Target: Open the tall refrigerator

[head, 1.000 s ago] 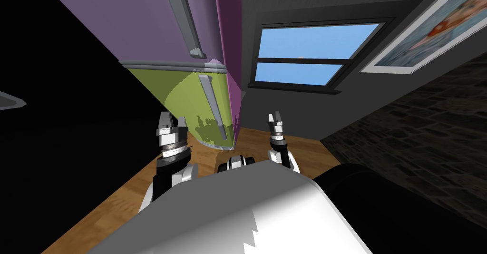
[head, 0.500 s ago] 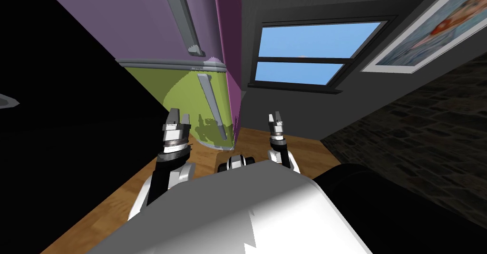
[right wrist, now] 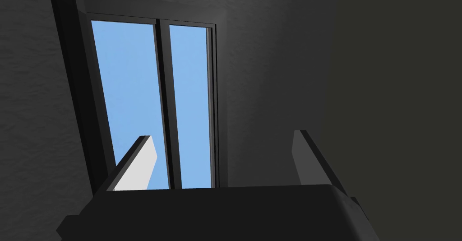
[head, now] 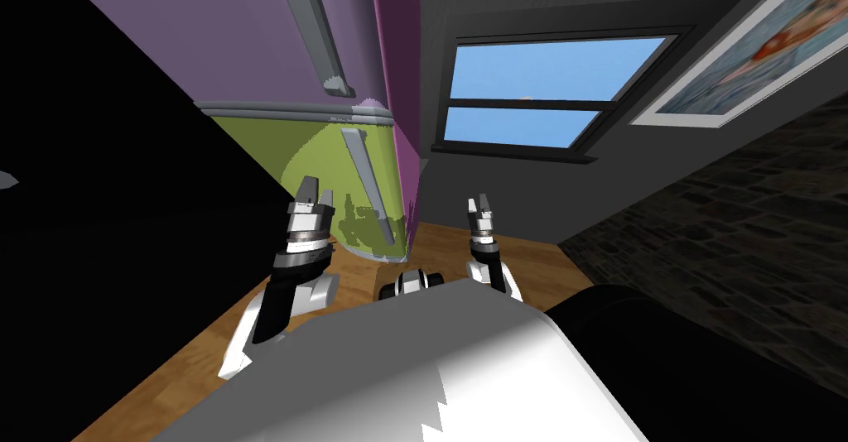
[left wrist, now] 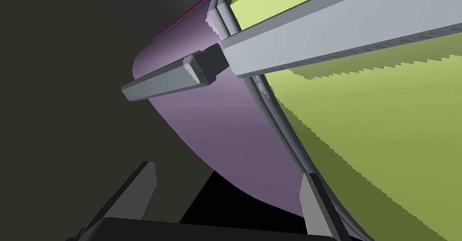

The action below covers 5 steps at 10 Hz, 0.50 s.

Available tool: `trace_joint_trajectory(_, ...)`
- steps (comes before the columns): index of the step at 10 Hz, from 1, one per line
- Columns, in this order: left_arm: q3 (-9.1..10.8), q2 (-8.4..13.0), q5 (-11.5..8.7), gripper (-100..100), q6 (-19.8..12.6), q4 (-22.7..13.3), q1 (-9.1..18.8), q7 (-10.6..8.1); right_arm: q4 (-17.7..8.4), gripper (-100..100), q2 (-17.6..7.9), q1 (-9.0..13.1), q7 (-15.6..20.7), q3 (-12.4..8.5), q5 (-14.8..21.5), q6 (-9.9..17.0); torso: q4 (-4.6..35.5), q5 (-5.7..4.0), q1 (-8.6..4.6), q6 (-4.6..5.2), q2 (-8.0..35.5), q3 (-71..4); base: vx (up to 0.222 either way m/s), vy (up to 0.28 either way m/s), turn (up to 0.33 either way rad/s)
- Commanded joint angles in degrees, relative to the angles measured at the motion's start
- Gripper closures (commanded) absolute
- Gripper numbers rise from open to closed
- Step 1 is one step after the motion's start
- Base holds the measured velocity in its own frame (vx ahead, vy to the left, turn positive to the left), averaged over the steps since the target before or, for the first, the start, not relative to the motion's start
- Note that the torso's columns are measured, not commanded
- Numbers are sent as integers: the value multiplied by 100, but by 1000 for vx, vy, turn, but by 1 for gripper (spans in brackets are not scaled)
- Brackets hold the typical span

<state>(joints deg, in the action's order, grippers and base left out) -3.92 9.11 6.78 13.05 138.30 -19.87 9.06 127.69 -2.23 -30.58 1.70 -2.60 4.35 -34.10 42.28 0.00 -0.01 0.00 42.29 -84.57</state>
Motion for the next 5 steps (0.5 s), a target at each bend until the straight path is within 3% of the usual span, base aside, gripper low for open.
trace_joint_trajectory(1, 2, 38, 33, -100, -449, 70, 410, 51, 0, 0, 0, 0, 0, 0, 0, 0, 0, 0, -1, 0, -1, 0, 27, -4, -11)
trace_joint_trajectory(5, 9, 46, 57, -100, -898, 124, 737, 87, 0, 0, 0, 0, 0, 0, 0, 0, 0, 0, 1, 0, 0, 0, 21, -1, -6)
